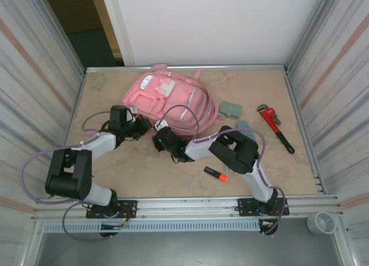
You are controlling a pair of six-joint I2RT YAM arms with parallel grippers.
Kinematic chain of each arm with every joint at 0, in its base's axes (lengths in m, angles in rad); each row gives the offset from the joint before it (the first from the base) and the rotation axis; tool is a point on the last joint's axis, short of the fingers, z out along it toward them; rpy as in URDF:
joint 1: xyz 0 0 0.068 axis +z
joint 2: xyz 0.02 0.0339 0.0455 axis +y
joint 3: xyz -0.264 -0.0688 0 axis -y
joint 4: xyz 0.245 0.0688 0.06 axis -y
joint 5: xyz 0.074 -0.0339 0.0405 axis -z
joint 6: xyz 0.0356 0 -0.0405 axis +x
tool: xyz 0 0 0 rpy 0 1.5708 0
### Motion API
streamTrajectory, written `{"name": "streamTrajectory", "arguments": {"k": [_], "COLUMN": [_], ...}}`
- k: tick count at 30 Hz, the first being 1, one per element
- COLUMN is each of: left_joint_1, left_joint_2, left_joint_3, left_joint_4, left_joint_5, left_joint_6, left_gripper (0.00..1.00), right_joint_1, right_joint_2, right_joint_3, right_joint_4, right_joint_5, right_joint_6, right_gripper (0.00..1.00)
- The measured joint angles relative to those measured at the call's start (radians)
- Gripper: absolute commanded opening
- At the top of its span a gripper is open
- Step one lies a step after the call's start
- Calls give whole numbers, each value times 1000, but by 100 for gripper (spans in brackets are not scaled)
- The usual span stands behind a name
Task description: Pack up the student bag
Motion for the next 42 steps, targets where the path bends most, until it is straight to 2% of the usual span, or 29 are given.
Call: {"name": "streamTrajectory", "arguments": {"k": [8, 16, 25, 32, 39, 42], "left_joint_1": [0, -2, 11, 83, 95, 141], "left_joint_2": [0, 0, 23, 33, 35, 44], "left_joint_3": [0, 0, 0, -6, -6, -6], "left_joint_4": [-5, -41, -33, -35, -34, -38], "left_joint_5": [3, 4, 6, 14, 57, 30], "left_joint_6": [3, 17, 49, 72, 122, 149], "left_gripper": [0, 0, 0, 0, 0, 0], "right_joint_1": [14, 32, -1, -63, -237, -324], "right_joint_2": [0, -60, -154, -363, -559, -609], "right_joint_3": [-45, -182, -254, -377, -403, -413], "right_joint_4": [103, 197, 141, -31, -247, -360], "right_joint_5": [35, 55, -24, -177, -473, -541], "right_joint_6": [-74, -93, -71, 9, 59, 62], "right_gripper": [0, 0, 0, 0, 0, 0]}}
